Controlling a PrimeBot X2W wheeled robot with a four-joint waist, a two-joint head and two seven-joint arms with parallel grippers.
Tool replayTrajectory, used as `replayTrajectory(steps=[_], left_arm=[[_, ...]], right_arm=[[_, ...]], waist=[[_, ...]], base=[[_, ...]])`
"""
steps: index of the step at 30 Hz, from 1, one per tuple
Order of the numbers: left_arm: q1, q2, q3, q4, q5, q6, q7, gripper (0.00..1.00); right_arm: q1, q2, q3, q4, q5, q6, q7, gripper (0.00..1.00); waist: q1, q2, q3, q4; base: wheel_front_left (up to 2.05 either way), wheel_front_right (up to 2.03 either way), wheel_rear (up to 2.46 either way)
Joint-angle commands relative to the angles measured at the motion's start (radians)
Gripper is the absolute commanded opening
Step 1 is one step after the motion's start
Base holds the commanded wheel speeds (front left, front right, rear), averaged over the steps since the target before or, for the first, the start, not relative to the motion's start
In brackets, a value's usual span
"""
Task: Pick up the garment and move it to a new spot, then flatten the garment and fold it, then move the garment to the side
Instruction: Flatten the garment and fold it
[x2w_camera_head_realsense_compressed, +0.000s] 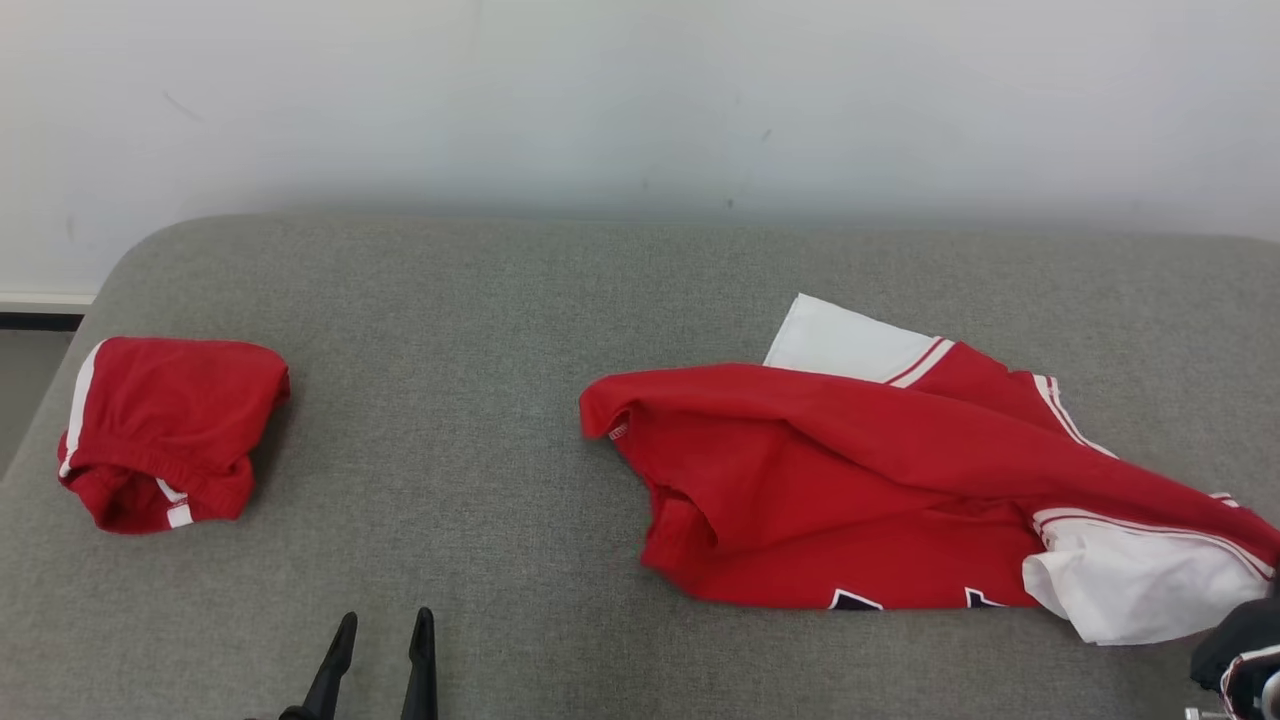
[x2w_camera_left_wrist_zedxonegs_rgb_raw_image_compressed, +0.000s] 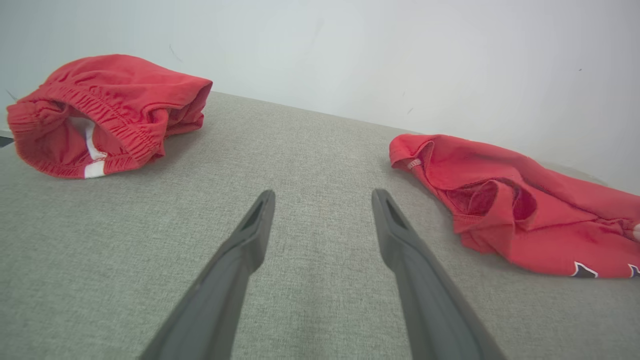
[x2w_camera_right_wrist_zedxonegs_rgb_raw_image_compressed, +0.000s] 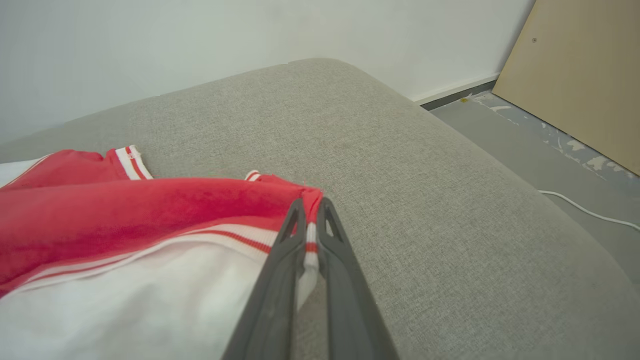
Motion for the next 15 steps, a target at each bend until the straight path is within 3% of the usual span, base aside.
replayTrajectory(steps=[1,7,8,9,10,15], left_arm=[[0.008,-0.001,0.002,0.002,0.009,0.002,-0.004,1.0],[0.028,-0.001,0.005,0.0,0.013,0.001,-0.004,1.0],[0.029,-0.001,0.005,0.0,0.013,0.001,-0.004,1.0],[0.03,-0.001,0.004,-0.001,0.014,0.001,-0.004,1.0],[0.03,-0.001,0.004,-0.002,0.014,0.001,-0.004,1.0],[0.033,-0.001,0.005,-0.006,0.015,0.001,-0.004,1.0]], right_arm=[[0.017,0.003,-0.008,-0.005,-0.011,-0.002,-0.01,0.0],[0.044,0.015,-0.036,-0.008,-0.044,-0.002,-0.019,0.0],[0.048,0.017,-0.037,-0.005,-0.048,-0.002,-0.022,0.3],[0.051,0.019,-0.035,-0.003,-0.053,-0.002,-0.024,0.78],[0.054,0.02,-0.032,-0.002,-0.054,-0.002,-0.027,1.0],[0.071,0.024,0.007,0.003,-0.046,-0.002,-0.05,1.0]], waist=[[-0.0001,-0.0001,-0.006,0.0],[-0.0001,-0.0001,-0.023,-0.009],[-0.0001,-0.0001,-0.026,-0.01],[-0.0001,-0.0001,-0.028,-0.011],[-0.0001,-0.0001,-0.029,-0.012],[-0.0001,-0.0001,-0.033,-0.018]], base=[[0.0,0.0,0.0],[0.0,0.0,0.0],[0.0,0.0,0.0],[0.0,0.0,0.0],[0.0,0.0,0.0],[0.0,0.0,0.0]])
